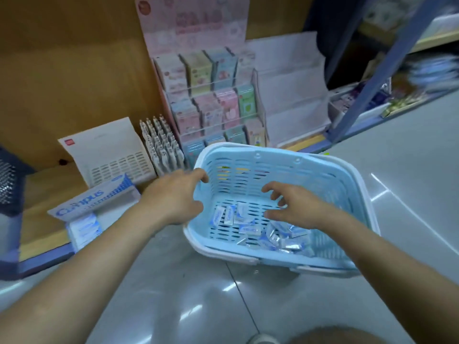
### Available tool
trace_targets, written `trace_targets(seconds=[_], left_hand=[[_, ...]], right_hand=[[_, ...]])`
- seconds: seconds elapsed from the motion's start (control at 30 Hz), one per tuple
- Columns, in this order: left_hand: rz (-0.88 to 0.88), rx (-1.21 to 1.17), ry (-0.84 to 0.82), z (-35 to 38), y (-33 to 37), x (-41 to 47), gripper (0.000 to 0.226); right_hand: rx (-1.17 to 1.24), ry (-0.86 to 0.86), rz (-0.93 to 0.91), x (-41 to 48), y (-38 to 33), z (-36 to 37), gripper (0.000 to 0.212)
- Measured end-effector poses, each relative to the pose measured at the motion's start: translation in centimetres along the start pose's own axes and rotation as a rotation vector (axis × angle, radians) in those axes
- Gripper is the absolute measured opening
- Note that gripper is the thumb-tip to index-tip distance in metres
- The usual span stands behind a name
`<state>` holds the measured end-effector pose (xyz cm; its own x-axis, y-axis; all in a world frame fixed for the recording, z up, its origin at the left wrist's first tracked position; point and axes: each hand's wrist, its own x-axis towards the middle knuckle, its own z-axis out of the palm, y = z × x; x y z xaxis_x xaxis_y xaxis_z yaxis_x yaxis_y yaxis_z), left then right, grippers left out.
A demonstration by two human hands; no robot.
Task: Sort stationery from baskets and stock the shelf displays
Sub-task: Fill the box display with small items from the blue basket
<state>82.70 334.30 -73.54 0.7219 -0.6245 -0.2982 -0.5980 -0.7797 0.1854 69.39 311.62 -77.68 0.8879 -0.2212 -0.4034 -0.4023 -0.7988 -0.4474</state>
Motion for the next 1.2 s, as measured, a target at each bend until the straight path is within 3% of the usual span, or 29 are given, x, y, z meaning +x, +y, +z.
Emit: trace_targets(seconds=[0.07, 0.13, 0.2, 0.3, 0.4, 0.57, 0.67, 0.83, 0.97, 1.1, 1.2], left_hand=[[-0.019, 0.126, 0.175, -0.7, 0.8, -0.1, 0.049], [0.079, 0.103, 0.325, -0.8, 2.8, 0.7, 0.038], [0.189, -0.004, 0.210, 0.1, 4.6, 2.2, 0.027], [0.241, -0.060, -0.123, 3.4, 5.9, 4.7, 0.024], [0.253, -0.005, -0.281, 7.0, 6.2, 6.6, 0.040], [0.387, 0.297, -0.453, 9.9, 7.1, 8.6, 0.088], [0.387, 0.368, -0.507, 11.0, 7.2, 9.1, 0.096], [0.345, 0.310, -0.501, 11.4, 6.8, 9.2, 0.083], [0.313, 0.251, -0.530, 11.3, 6.2, 9.4, 0.073], [0.318, 0.082, -0.509, 11.4, 6.5, 9.8, 0.047], [0.340, -0.010, -0.500, 12.1, 7.2, 9.2, 0.036]], right_hand=[[-0.078, -0.078, -0.033, 0.8, 0.6, 0.5, 0.073], [-0.113, -0.139, -0.024, 1.9, 1.7, 1.6, 0.089], [-0.148, -0.205, 0.025, 2.5, 3.2, 3.0, 0.103], [-0.237, -0.293, 0.099, 2.6, 4.8, 4.5, 0.118], [-0.339, -0.315, 0.092, 2.6, 5.5, 5.2, 0.109], [-0.348, -0.316, 0.117, 3.0, 5.8, 5.2, 0.097], [-0.302, -0.282, 0.110, 3.4, 5.9, 5.2, 0.086], [-0.181, -0.260, 0.101, 3.6, 5.7, 5.3, 0.065], [-0.100, -0.272, 0.168, 3.7, 5.7, 4.8, 0.070], [0.062, -0.222, 0.182, 4.0, 5.1, 3.5, 0.082], [0.220, -0.229, 0.213, 3.8, 4.6, 2.6, 0.080]])
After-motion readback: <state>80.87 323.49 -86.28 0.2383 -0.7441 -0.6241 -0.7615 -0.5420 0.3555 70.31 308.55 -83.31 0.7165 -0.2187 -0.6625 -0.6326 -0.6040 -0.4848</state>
